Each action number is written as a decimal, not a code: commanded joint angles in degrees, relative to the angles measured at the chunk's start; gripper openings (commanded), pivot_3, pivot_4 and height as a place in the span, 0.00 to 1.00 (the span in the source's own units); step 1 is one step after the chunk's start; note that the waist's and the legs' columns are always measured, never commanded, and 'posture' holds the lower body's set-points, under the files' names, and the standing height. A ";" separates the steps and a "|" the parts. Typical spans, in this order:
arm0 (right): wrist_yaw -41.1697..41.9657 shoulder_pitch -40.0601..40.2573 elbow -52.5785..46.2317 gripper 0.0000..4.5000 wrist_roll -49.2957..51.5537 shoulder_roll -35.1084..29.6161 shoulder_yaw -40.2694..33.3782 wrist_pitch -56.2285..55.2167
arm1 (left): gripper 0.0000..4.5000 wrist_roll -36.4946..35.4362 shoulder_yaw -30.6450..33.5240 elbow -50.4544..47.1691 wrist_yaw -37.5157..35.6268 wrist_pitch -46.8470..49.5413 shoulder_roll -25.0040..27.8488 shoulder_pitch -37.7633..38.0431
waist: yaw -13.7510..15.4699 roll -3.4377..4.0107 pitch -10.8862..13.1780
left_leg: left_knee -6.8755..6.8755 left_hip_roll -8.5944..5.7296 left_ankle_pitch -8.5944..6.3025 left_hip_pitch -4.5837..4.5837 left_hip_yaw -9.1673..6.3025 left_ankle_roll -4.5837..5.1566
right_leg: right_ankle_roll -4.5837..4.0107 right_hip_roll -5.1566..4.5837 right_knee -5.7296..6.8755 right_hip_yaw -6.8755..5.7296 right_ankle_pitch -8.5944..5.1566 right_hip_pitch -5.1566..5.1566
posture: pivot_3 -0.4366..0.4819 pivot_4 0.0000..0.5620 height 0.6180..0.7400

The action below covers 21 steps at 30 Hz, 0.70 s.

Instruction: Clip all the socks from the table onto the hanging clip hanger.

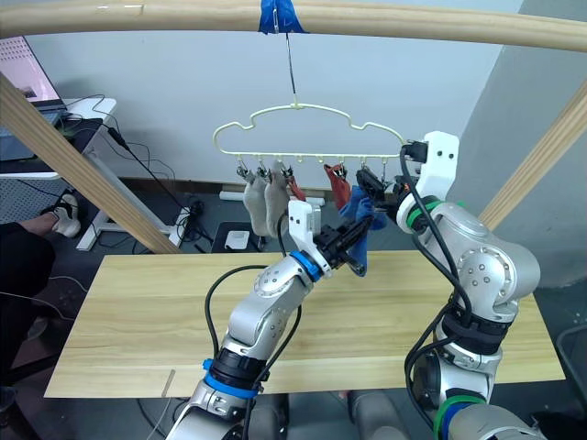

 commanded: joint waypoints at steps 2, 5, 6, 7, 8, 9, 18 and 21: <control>0.14 -0.36 -6.17 0.99 5.15 -1.19 -6.44 3.43 | 0.00 0.64 -0.80 0.66 -0.98 -1.80 -0.96 -1.97 | -0.05 0.00 0.00 | 0.00 0.00 0.00 0.00 0.00 0.00 | 0.00 0.00 -0.01 0.00 0.00 0.00 | 0.33 0.37 1.00; 1.52 4.20 -8.45 1.00 4.93 -5.68 -8.03 3.05 | 0.07 1.13 -1.12 2.25 -2.40 -2.83 -0.61 -2.91 | 0.16 0.00 0.00 | 0.00 -0.02 0.00 -0.03 -0.02 0.00 | 0.01 0.00 -0.04 -0.03 0.00 0.01 | 0.32 0.37 1.00; 1.92 5.30 -8.80 1.00 4.80 -6.87 -7.68 2.60 | 0.14 1.17 -1.14 2.55 -2.70 -3.08 -0.54 -3.05 | 0.12 0.00 0.00 | 0.00 -0.03 0.00 -0.07 -0.03 0.00 | 0.01 -0.01 -0.13 -0.03 -0.01 0.02 | 0.32 0.37 1.00; 2.65 6.89 -9.05 1.00 4.46 -8.24 -6.76 1.55 | 0.19 0.87 -1.08 2.83 -3.25 -3.06 -0.51 -3.16 | 0.03 0.00 0.00 | 0.00 -0.04 -0.01 -0.08 0.00 0.01 | 0.01 -0.02 -0.18 0.00 -0.01 0.02 | 0.31 0.38 1.00; 3.19 8.40 -9.16 1.00 4.09 -9.27 -6.00 0.45 | 0.26 0.63 -1.07 3.06 -3.80 -2.93 -0.47 -3.21 | -0.03 0.00 0.00 | -0.01 -0.05 -0.01 -0.08 0.05 0.01 | 0.01 -0.03 -0.20 0.05 0.00 0.02 | 0.31 0.38 1.00; 4.01 10.37 -9.18 1.00 3.27 -10.57 -4.68 -1.38 | 0.32 0.29 -0.97 3.25 -4.61 -2.55 -0.16 -3.18 | -0.09 0.00 0.00 | -0.01 -0.05 -0.01 -0.08 0.08 0.01 | 0.01 -0.03 -0.23 0.07 0.00 0.02 | 0.31 0.38 1.00; 14.91 28.00 -7.36 1.00 -6.78 -22.32 8.90 -22.81 | 0.94 -2.52 5.04 -0.94 -14.79 3.37 16.69 2.69 | -1.70 0.01 0.00 | -0.10 0.06 0.00 0.02 0.15 0.01 | 0.23 0.05 -0.21 0.12 -0.13 0.01 | 0.34 0.39 1.00; 18.29 32.53 -5.10 1.00 -9.72 -24.40 11.06 -29.85 | 1.00 -3.48 8.24 -3.62 -18.25 4.90 24.55 7.62 | -1.46 -0.02 0.03 | -0.09 0.07 0.00 0.03 0.13 0.00 | 0.24 0.04 -0.22 0.09 -0.14 0.01 | 0.39 0.40 1.00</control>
